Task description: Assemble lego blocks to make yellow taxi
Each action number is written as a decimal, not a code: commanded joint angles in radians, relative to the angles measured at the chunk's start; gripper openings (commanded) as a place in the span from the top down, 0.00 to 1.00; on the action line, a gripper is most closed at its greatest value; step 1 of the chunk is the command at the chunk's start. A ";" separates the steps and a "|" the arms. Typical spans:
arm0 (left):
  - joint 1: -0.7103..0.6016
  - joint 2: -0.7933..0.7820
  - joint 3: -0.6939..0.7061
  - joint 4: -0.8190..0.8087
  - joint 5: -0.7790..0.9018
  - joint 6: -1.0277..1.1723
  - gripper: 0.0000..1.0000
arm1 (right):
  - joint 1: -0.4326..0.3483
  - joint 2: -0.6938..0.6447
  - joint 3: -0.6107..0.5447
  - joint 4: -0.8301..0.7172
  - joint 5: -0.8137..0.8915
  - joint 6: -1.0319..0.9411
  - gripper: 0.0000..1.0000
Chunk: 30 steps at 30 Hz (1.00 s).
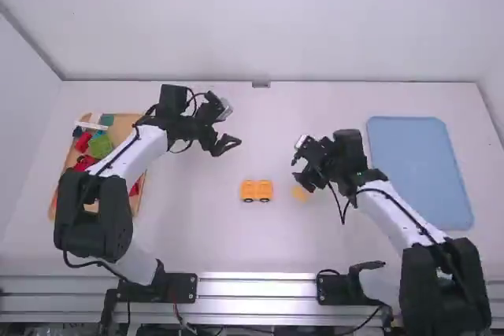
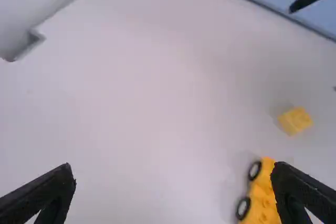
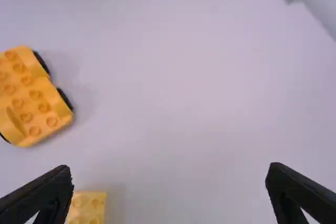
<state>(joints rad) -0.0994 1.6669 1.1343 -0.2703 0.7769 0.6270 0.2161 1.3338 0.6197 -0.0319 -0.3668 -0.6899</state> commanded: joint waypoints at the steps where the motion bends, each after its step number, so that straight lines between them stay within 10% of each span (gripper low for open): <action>1: -0.013 0.003 0.009 -0.035 0.081 0.176 0.01 | -0.006 -0.037 -0.113 0.090 -0.038 0.142 0.02; 8: -0.012 0.003 -0.050 -0.027 0.164 0.274 0.01 | -0.026 -0.012 -0.360 0.424 -0.225 0.110 0.01; 21: -0.009 0.003 -0.063 -0.018 0.237 0.279 0.01 | -0.186 0.350 -0.424 0.773 -0.428 -0.018 0.09; 30: -0.019 0.003 -0.063 -0.008 0.237 0.208 0.01 | -0.191 0.470 -0.424 0.832 -0.389 -0.076 0.45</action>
<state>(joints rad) -0.1089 1.6669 1.0790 -0.2745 0.9874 0.8471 0.0269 1.7882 0.2043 0.7975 -0.7563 -0.7429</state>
